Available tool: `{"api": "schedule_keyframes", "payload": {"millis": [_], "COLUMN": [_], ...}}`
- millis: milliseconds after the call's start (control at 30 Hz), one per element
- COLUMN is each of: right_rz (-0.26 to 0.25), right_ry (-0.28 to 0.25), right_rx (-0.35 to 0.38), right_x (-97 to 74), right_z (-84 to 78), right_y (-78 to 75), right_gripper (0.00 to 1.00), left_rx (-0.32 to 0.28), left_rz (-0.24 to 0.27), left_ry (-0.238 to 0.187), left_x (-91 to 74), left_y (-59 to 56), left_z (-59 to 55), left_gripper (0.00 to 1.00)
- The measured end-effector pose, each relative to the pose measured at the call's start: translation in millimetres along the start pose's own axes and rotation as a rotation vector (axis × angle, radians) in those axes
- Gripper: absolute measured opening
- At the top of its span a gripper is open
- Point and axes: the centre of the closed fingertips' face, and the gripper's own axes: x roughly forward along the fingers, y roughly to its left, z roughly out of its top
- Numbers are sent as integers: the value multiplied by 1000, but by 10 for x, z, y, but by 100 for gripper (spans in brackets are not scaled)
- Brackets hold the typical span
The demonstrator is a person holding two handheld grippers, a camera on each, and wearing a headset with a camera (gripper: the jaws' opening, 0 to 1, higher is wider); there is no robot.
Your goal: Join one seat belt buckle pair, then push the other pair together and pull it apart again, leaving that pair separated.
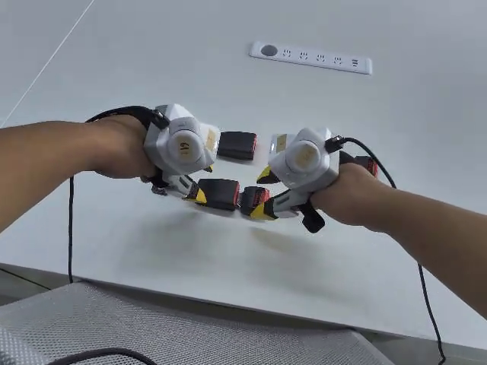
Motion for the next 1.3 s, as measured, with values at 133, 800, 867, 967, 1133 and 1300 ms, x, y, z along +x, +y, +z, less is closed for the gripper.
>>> {"api": "schedule_keyframes", "payload": {"millis": [133,800,867,967,1133,1300], "right_rz": [-17,-165,-174,-183,-189,-181], "right_ry": [1,84,96,123,150,167], "right_rx": [-9,83,93,95,121,127], "right_x": [-92,-782,-842,-910,-994,-1012], "right_z": [-23,-920,-1036,-1227,-1473,-1610], "right_y": [-99,-722,-769,-837,-936,-985], "right_gripper": [38,37,37,37,37,37], "left_rx": [-64,-71,-74,-73,-66,-51], "left_rz": [44,82,80,81,66,51], "left_ry": [-44,-31,-24,-17,-4,18], "left_x": [-68,100,153,195,261,318], "left_y": [219,821,870,912,956,998], "left_z": [89,161,159,152,102,7], "left_gripper": [32,37,37,37,37,35]}}
